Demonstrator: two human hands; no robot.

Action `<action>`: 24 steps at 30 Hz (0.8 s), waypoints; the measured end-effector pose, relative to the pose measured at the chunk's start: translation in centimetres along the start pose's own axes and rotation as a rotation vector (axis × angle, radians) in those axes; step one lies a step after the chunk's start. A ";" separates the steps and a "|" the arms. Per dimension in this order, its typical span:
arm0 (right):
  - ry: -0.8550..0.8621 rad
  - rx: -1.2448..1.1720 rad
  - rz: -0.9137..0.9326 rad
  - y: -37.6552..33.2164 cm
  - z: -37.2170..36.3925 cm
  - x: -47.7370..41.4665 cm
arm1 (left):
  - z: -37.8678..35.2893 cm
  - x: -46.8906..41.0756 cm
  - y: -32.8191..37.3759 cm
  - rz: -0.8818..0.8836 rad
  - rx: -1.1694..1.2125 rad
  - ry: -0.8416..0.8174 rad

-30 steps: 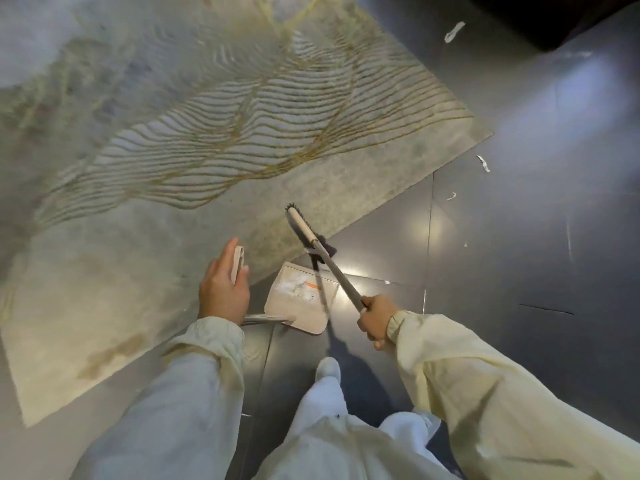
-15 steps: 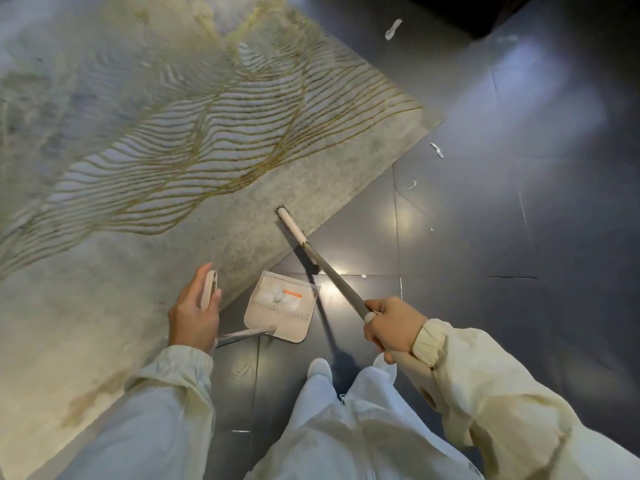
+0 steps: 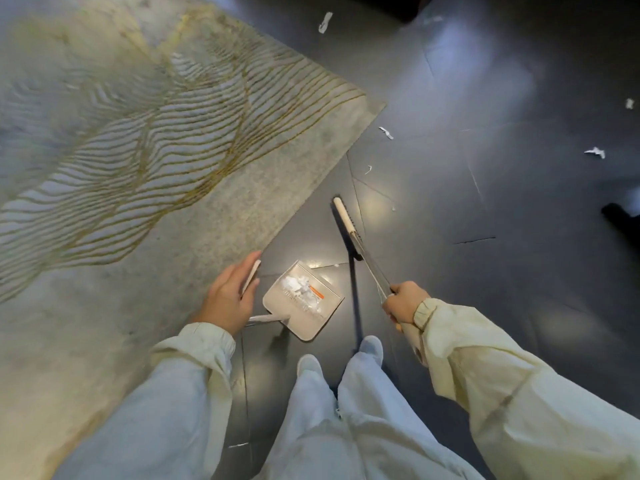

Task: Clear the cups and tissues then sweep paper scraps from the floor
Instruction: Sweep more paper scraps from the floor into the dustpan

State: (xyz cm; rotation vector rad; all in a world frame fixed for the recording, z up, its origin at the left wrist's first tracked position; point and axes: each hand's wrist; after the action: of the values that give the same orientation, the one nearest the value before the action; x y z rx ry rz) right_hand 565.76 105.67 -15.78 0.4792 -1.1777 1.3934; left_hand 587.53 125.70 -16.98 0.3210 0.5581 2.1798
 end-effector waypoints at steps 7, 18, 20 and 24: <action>-0.272 -0.271 -0.115 1.4 -2.2 2.6 | -1.2 -3.3 1.4 -0.080 -0.019 0.008; -0.245 -0.503 -0.072 0.8 8.5 3.5 | -2.5 -8.0 5.6 -0.117 -0.021 0.040; -0.183 -0.543 -0.051 0.5 11.8 1.9 | -3.6 -10.5 7.7 -0.113 -0.020 0.046; -0.099 -0.549 -0.008 -0.6 19.8 -2.5 | -6.1 -16.3 12.4 -0.112 -0.045 0.078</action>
State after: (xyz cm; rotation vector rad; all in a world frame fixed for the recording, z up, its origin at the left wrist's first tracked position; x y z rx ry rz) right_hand 559.97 87.56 -9.64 0.1619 -1.5680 0.9865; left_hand 586.68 104.31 -16.71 0.1766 0.5563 2.1006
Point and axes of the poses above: each hand's wrist, its own x-axis away from the middle knuckle, its own z-axis out of the back of the hand, y = z × x, and after that the axes turned 10 degrees about -x, right-handed
